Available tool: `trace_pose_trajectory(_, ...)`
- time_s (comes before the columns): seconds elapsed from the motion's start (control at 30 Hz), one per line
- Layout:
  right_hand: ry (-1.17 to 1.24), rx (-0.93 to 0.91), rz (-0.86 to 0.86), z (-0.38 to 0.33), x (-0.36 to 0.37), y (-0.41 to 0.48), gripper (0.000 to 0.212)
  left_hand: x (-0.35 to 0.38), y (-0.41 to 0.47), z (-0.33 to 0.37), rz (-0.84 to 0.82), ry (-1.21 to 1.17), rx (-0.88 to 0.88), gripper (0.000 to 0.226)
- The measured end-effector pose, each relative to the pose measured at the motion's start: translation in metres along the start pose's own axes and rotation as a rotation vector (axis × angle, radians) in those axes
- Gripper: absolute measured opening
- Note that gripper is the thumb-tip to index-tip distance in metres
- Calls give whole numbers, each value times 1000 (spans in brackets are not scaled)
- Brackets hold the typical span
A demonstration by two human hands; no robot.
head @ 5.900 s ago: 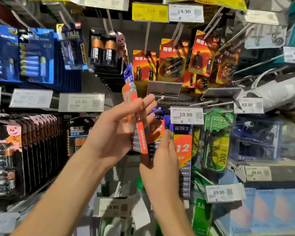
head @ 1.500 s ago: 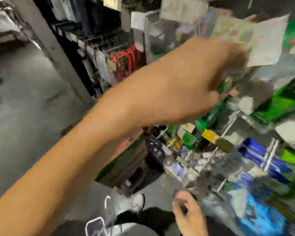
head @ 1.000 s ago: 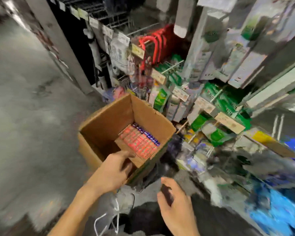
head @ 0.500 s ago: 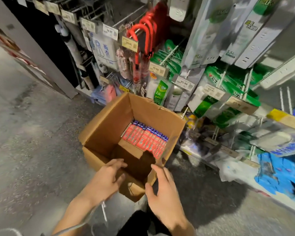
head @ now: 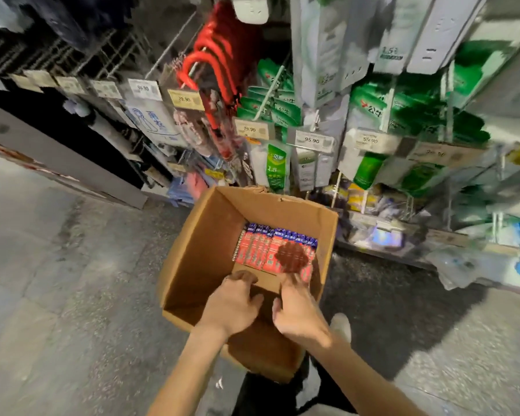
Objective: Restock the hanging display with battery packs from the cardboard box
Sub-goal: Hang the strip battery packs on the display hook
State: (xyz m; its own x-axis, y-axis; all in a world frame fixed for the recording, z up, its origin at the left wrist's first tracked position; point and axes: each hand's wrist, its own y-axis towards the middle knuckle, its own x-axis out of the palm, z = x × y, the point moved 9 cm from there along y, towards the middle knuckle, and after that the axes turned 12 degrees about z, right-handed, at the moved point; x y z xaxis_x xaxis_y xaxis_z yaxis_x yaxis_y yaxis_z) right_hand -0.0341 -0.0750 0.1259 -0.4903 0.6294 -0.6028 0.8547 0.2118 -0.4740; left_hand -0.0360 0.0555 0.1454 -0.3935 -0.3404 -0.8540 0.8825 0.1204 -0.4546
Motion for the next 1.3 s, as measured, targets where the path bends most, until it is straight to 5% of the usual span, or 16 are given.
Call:
trace_pose_trajectory(0.13, 62, 135, 37, 5, 17, 30, 59, 30, 53, -9, -160, 4, -52, 41)
trace_pose_trajectory(0.33, 159, 421, 200, 26, 40, 68, 55, 105, 135, -25, -355, -49, 92, 34)
trace_pose_trajectory(0.5, 265, 578, 293, 44, 92, 92, 58, 148, 194, -40, -270, -60, 99, 33)
trace_pose_trajectory(0.7, 266, 653, 310, 71, 153, 124, 62, 213, 248, -55, -194, 117, 70, 90)
trace_pose_trajectory(0.8, 284, 715, 296, 84, 171, 131, 65, 240, 260, -54, -229, 401, 160, 76)
trace_pose_trajectory(0.93, 380, 786, 314, 96, 188, 137, 59, 255, 266, -53, -232, 485, 252, 66)
trace_pose_trajectory(1.07, 465, 825, 290, 105, 198, 142, 61, 240, 264, -43, -185, 419, 190, 83)
trace_pose_trajectory(1.3, 560, 945, 334, 118, 197, 141, 46, 229, 280, -59, -109, 278, 120, 76)
